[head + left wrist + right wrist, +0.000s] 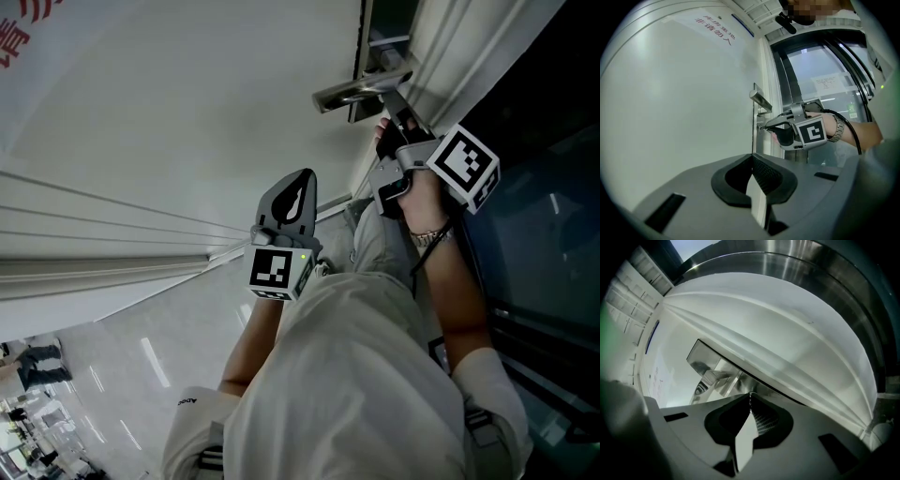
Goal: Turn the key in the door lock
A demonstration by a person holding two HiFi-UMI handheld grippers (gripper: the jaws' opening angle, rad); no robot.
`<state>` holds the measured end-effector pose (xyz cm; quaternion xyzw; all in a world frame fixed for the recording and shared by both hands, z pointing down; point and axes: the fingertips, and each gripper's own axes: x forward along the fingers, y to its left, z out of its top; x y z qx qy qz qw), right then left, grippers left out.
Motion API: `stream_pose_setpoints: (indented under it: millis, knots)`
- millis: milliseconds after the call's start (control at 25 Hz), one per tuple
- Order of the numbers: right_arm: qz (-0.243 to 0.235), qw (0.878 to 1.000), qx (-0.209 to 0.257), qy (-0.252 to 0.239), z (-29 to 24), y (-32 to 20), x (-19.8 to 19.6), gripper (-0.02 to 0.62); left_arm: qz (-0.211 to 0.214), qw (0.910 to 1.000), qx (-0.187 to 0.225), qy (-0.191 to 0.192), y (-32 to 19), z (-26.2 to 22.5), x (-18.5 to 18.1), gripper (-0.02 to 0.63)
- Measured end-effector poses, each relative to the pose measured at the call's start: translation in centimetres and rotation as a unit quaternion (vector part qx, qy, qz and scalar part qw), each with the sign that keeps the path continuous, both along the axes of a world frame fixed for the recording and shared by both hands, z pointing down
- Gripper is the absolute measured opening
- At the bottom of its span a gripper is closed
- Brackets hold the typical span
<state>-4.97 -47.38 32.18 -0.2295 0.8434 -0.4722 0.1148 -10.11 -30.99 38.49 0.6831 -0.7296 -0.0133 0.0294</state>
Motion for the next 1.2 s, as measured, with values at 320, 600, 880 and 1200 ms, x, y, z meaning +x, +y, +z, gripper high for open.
stream_pose_setpoints:
  millis: [320,600,880,1200]
  knots:
    - [-0.018,0.996,0.075,0.043,0.7,0.6,0.3,0.052,0.008,1.0,0.0,-0.005,-0.2,-0.1,0.5,0.008]
    - [-0.019,0.96,0.233,0.152,0.3,1.5,0.5,0.074,0.014,0.9999,-0.003,-0.007,-0.2,0.0,1.2,0.008]
    - [-0.032,0.874,0.4,0.273,0.4,3.0,-0.1,0.12,0.018,0.9998,-0.003,-0.007,-0.2,0.1,1.5,0.008]
    - [-0.005,0.741,0.546,0.39,-0.2,2.9,-0.4,0.137,0.018,0.9998,-0.002,-0.006,-0.3,0.0,1.6,0.008]
